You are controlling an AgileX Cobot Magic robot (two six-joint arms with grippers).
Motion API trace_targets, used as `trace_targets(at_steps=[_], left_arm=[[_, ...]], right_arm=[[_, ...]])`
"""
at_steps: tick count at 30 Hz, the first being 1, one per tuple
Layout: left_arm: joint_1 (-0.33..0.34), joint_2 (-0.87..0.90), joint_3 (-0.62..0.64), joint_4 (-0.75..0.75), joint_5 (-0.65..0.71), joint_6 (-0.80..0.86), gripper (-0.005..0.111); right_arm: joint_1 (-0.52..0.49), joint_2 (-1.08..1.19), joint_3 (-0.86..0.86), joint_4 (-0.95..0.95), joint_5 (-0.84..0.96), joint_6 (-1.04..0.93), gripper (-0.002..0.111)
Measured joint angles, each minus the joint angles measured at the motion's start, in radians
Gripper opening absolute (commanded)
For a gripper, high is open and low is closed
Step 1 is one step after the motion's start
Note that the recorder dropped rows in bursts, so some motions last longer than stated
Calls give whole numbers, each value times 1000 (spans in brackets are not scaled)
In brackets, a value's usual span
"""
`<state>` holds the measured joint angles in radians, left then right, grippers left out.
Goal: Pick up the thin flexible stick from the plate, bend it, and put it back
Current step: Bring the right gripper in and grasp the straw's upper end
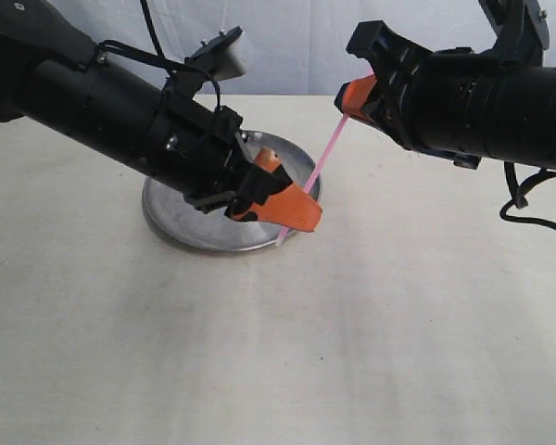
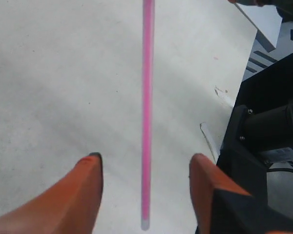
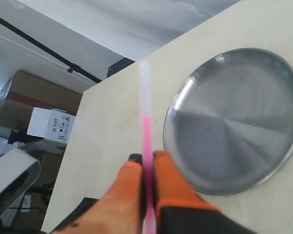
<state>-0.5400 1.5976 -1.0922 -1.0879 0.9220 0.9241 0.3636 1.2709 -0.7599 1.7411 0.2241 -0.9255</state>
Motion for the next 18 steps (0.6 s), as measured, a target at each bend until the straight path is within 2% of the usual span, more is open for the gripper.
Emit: trace_targets(at_steps=[5, 18], left_arm=[[0, 0, 0, 6, 0, 0, 0], [0, 0, 7, -45, 9, -3, 0]], right_arm=[[0, 0, 0, 0, 8, 3, 0], [0, 0, 0, 5, 24, -38, 0]])
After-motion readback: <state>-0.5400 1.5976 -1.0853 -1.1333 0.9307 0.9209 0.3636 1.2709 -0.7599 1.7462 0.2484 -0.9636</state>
